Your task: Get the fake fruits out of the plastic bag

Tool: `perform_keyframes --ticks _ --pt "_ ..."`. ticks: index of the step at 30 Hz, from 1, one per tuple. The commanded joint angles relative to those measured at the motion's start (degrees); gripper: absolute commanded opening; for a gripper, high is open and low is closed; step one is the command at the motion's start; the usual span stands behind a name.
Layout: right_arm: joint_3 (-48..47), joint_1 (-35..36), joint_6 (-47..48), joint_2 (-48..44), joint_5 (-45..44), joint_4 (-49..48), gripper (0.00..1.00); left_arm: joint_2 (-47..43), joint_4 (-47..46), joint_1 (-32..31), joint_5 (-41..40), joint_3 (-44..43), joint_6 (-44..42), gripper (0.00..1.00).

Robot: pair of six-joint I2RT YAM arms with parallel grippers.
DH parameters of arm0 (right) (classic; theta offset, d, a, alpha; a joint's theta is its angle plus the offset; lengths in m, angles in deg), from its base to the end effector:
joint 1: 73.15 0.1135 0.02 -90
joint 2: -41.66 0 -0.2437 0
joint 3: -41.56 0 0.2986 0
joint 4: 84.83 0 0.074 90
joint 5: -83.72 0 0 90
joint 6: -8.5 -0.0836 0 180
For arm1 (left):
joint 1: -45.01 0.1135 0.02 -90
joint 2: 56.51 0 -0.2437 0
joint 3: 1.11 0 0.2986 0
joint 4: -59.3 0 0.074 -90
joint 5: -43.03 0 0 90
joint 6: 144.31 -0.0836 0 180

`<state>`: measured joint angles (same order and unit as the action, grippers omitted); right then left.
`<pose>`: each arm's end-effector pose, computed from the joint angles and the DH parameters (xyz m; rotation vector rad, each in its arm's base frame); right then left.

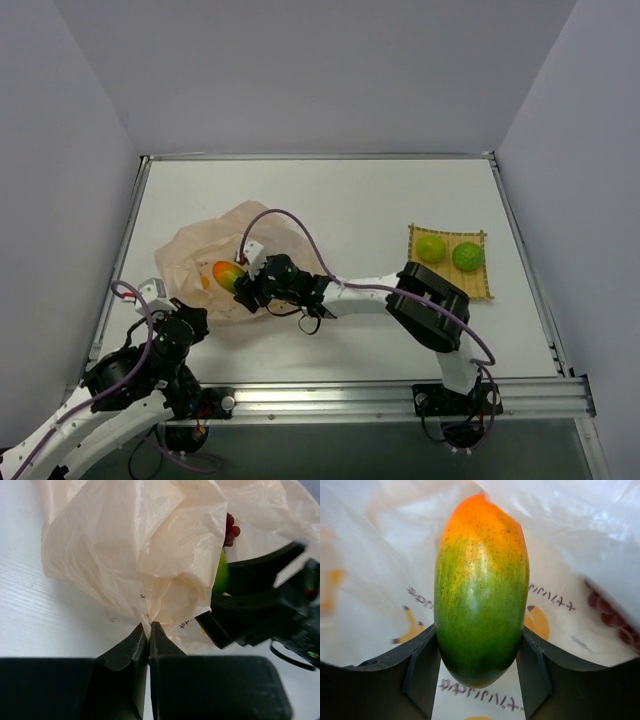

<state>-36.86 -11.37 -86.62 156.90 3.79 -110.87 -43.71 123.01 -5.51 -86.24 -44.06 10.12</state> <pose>0.2314 0.4620 0.1257 -1.0031 1.5745 0.9862 0.1401 -0.0869 0.2408 -0.6275 1.9550 -0.5256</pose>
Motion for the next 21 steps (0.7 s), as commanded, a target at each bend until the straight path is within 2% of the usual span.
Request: perform_keyframes --ticks 1,5,9,15,18,19,20,21 --pt "3.71 2.02 -1.2 -10.36 -6.8 -9.03 0.17 2.31 -3.25 0.07 -0.99 -1.17 -2.28 0.02" --pt "8.02 3.17 -1.99 -16.18 -9.71 -8.78 0.16 3.02 -5.53 0.07 -0.99 -1.52 -4.12 0.02" --pt "12.06 4.49 -2.17 -23.11 -14.88 -3.34 0.17 3.11 -9.13 0.07 -1.6 -2.3 -6.41 0.02" --pt "22.52 6.25 -8.75 -42.79 -24.28 10.62 0.17 5.92 -16.86 0.07 -1.26 -3.36 -11.51 0.02" --pt "25.95 6.25 -16.82 -56.22 -37.01 23.79 0.17 6.63 -20.99 0.07 0.59 -1.87 -12.83 0.02" --pt "26.65 6.16 -19.54 -58.61 -40.88 30.88 0.19 6.37 -22.57 0.07 1.46 -1.35 -12.92 0.02" --pt "28.05 6.16 -26.01 -60.55 -48.31 34.43 0.19 6.1 -23.2 0.07 1.73 -0.3 -13.18 0.02" --pt "28.76 5.64 -29.29 -63.88 -50.91 37.68 0.19 5.75 -23.72 0.07 2.0 0.24 -13.18 0.02"
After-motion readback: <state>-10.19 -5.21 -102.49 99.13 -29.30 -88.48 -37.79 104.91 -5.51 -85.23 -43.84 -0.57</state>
